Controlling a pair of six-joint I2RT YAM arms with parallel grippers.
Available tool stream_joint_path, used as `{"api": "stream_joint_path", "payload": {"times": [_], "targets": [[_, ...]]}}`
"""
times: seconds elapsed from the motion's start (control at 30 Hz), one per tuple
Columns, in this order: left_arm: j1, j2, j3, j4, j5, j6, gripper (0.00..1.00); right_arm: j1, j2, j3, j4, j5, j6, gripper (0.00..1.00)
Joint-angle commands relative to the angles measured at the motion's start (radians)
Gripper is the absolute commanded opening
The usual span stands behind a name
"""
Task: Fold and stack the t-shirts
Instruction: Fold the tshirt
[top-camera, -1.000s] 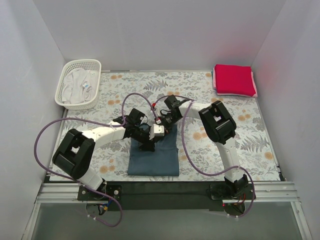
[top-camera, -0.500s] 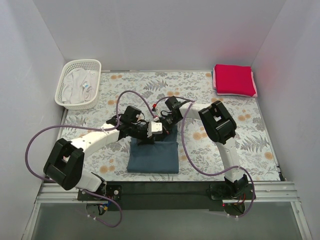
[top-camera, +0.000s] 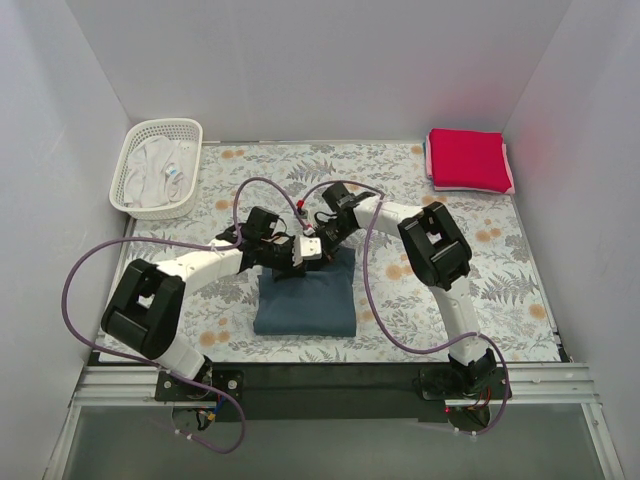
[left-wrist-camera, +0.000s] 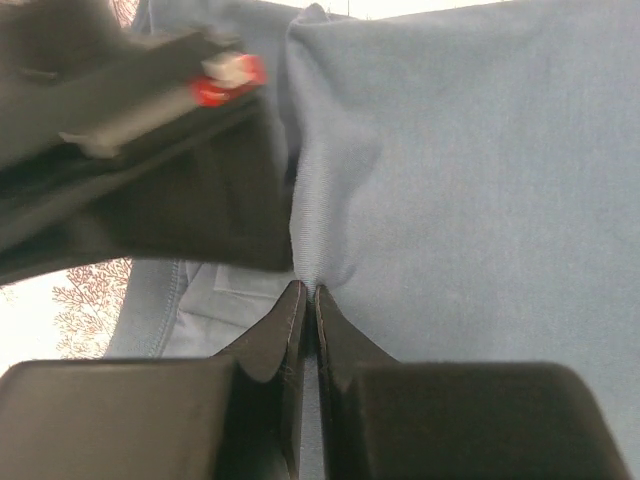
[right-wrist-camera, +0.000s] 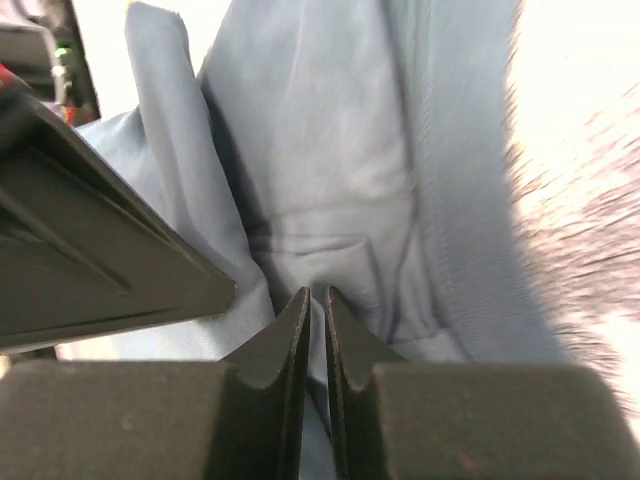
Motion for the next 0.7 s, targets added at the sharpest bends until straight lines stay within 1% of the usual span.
{"api": "stream_joint_path", "payload": {"times": [0.0,0.17,0.3,0.47,0.67], "targets": [[-0.012,-0.039,-0.046,0.039,0.021,0.052,0.0,-0.002,-0.062,0.119,-0.055,0.111,-0.074,0.17],[-0.033,-0.066,-0.09,0.036,0.027,0.06,0.0,0.0,-0.057,0.178,-0.088,0.135,-0.124,0.19],[-0.044,-0.08,-0.098,0.028,0.036,0.055,0.0,0.0,0.007,0.192,-0.122,0.117,-0.166,0.18],[-0.073,-0.097,-0.121,0.005,0.045,0.08,0.0,-0.002,0.04,0.169,-0.156,0.054,-0.196,0.17],[-0.107,-0.099,-0.149,-0.002,0.06,0.051,0.0,-0.002,0.04,0.112,-0.156,0.046,-0.229,0.17]]}}
